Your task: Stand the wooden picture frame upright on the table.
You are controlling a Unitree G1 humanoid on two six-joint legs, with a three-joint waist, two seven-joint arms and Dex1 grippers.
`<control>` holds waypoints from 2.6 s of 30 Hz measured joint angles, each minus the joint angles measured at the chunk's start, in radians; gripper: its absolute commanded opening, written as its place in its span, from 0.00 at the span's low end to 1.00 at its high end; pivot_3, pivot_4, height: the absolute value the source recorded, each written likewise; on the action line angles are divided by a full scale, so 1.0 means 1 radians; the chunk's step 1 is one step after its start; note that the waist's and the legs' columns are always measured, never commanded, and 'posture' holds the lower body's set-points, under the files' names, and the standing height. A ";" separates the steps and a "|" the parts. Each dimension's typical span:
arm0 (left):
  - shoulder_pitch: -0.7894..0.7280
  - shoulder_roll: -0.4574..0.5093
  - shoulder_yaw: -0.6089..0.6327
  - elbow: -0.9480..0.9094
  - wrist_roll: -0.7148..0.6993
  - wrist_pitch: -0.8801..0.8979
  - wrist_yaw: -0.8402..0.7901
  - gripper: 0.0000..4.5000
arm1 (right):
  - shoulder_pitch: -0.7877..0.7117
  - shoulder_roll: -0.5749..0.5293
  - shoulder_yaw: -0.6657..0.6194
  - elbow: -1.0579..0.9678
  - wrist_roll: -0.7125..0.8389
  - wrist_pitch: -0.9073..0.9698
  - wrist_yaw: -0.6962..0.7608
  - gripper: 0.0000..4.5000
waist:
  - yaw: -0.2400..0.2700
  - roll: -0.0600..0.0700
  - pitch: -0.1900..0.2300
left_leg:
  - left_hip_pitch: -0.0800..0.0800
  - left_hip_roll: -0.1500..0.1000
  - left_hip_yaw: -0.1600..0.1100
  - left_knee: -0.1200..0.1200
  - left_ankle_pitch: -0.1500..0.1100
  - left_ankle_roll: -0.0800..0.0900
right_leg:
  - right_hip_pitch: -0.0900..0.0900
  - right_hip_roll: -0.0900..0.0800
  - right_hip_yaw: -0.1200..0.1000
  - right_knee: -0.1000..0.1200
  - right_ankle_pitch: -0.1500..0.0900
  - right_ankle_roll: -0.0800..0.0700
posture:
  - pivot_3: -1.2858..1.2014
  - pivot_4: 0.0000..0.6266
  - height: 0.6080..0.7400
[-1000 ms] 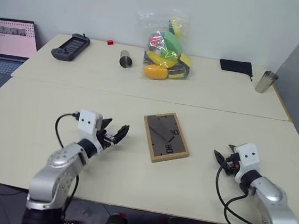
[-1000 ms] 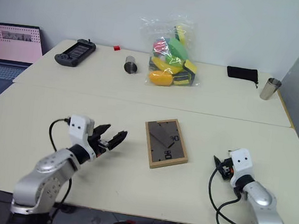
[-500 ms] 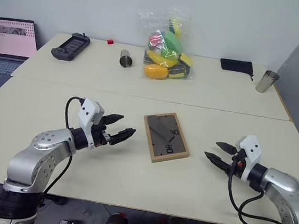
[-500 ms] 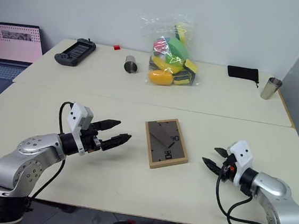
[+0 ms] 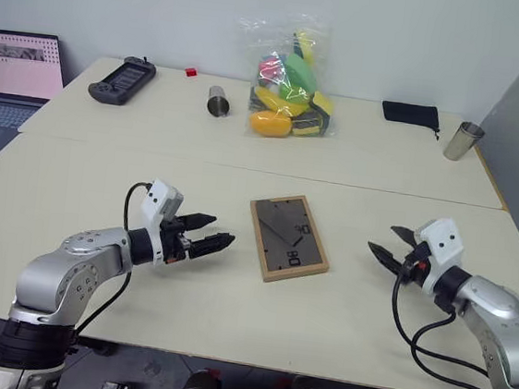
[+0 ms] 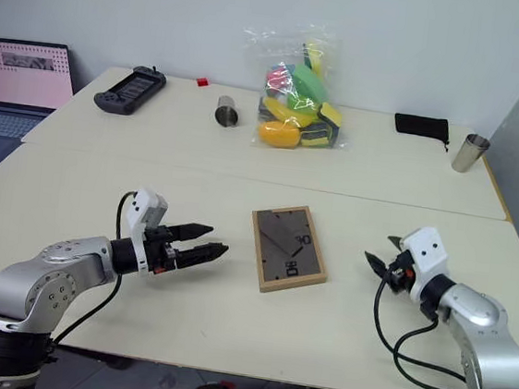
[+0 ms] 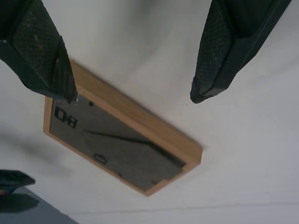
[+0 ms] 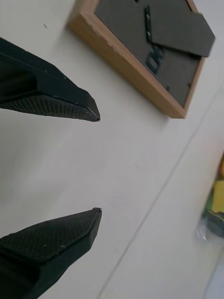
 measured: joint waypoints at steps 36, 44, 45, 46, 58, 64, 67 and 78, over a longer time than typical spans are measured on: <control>-0.117 0.015 0.065 0.031 -0.179 0.235 0.029 0.14 | -0.039 0.021 0.070 0.114 -0.123 -0.045 -0.043 0.60 | 0.008 0.000 0.000 | -0.004 -0.001 -0.001 0.002 0.000 0.000 | -0.003 -0.001 -0.001 0.001 0.003 -0.004 | 0.52 0.24 1.00; -0.121 0.020 0.049 0.031 -0.151 0.208 0.023 0.00 | -0.049 0.071 0.093 0.106 -0.122 -0.050 -0.040 0.16 | 0.008 0.000 0.000 | -0.004 -0.001 -0.001 0.002 0.000 0.000 | -0.003 -0.001 -0.001 0.002 0.003 -0.004 | 0.52 0.24 1.00; -0.120 0.021 0.049 0.031 -0.151 0.208 0.023 0.00 | -0.049 0.079 0.094 0.097 -0.112 -0.050 -0.036 0.11 | 0.008 0.000 0.000 | -0.004 -0.001 -0.001 0.002 0.000 0.000 | -0.003 -0.001 -0.001 0.002 0.003 -0.004 | 0.52 0.24 1.00; -0.120 0.021 0.049 0.031 -0.151 0.208 0.023 0.00 | -0.049 0.083 0.095 0.093 -0.108 -0.050 -0.034 0.07 | 0.008 0.000 0.000 | -0.004 -0.001 -0.001 0.002 0.000 0.000 | -0.003 -0.001 -0.001 0.002 0.003 -0.004 | 0.52 0.24 1.00; -0.160 0.022 -0.053 0.099 -0.081 0.203 0.019 0.00 | -0.088 0.077 0.151 0.076 -0.140 0.020 -0.024 0.00 | 0.008 0.000 0.000 | -0.004 -0.001 -0.001 0.002 0.000 0.000 | -0.003 -0.001 -0.001 0.002 0.003 -0.004 | 0.52 0.24 1.00; -0.282 -0.007 -0.211 0.282 0.057 0.076 -0.057 0.00 | -0.115 0.054 0.238 0.078 -0.157 0.068 0.019 0.00 | 0.013 0.000 0.000 | -0.004 -0.001 -0.001 0.003 0.000 0.000 | -0.003 0.000 -0.001 0.002 0.003 -0.004 | 0.52 0.24 1.00; -0.382 -0.053 -0.262 0.413 0.129 -0.004 -0.097 0.00 | -0.127 0.054 0.272 0.062 -0.148 0.119 0.040 0.00 | 0.021 0.000 0.000 | -0.005 -0.001 -0.001 0.003 0.000 0.000 | -0.004 0.000 -0.002 0.002 0.003 -0.004 | 0.52 0.24 1.00; -0.664 -0.232 -0.295 0.847 0.317 -0.271 -0.162 0.00 | -0.176 0.110 0.279 -0.025 -0.109 0.271 0.022 0.00 | 0.023 0.000 0.000 | -0.007 -0.002 -0.001 0.003 0.000 0.000 | -0.005 0.000 -0.002 0.002 0.003 -0.004 | 0.52 0.24 1.00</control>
